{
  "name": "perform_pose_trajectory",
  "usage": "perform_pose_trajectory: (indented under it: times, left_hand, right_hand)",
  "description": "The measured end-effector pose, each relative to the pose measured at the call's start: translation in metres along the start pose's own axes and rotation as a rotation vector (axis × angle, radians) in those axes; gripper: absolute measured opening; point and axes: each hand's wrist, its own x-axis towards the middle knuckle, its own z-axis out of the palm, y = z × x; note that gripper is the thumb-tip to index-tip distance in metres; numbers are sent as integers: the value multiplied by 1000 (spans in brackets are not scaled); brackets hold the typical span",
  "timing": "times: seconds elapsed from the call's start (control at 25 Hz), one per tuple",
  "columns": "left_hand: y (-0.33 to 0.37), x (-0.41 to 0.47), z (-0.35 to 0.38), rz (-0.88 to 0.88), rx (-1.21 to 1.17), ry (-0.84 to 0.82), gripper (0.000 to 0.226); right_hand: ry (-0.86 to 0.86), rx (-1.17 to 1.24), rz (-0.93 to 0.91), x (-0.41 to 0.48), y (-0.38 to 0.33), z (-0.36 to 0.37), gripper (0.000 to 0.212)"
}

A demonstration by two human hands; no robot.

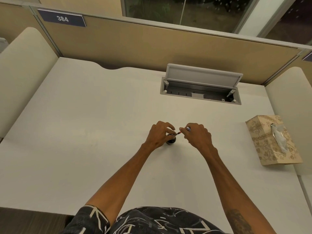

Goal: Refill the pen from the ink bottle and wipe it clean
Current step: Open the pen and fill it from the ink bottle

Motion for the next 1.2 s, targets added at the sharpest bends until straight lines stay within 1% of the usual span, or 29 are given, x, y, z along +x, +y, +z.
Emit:
perform_pose_trajectory:
  times: [0.04, 0.16, 0.2, 0.32, 0.48, 0.52, 0.64, 0.76, 0.92, 0.96, 1.0, 1.08, 1.12, 1.2]
  left_hand:
    - [0, 0, 0, 4, 9, -3, 22]
    - [0, 0, -1, 15, 14, 2, 21]
    - [0, 0, -1, 16, 10, 2, 20]
    - [1, -1, -1, 11, -2, 11, 20]
    - [1, 1, -1, 11, 2, -1, 21]
    - [1, 1, -2, 6, 3, -9, 21]
    - [1, 1, -2, 0, 11, -12, 21]
    - [2, 1, -3, 2, -6, -2, 21]
    - [2, 0, -2, 4, -5, -3, 21]
    - [2, 0, -2, 3, -4, -1, 21]
    - [2, 0, -2, 3, -2, 0, 21]
    - [2, 0, -2, 12, 10, 1, 21]
    - [1, 1, -1, 17, 16, 0, 21]
    - [1, 1, -1, 15, 9, 0, 21]
  right_hand:
    - [-4, 19, -2, 0, 2, -2, 33]
    - [3, 11, -38, 0, 4, -4, 12]
    - [13, -3, -41, 0, 3, -3, 10]
    - [53, -21, -21, 0, 0, 1, 18]
    - [27, -17, -3, 2, 1, 1, 28]
    - [16, 1, -8, 2, 3, 0, 24]
    - [-3, 12, -35, 1, 3, -3, 5]
    - [15, -20, -13, 1, 1, 0, 16]
    - [-14, -34, 9, 3, 1, 0, 32]
    - [-21, -27, 1, 3, 3, -1, 31]
    - [-25, -16, -12, 3, 3, -2, 26]
    - [-20, -7, -37, 2, 3, -3, 11]
    - [-15, -12, -39, 2, 3, -3, 9]
    - [-8, -36, -24, 1, 2, 0, 17]
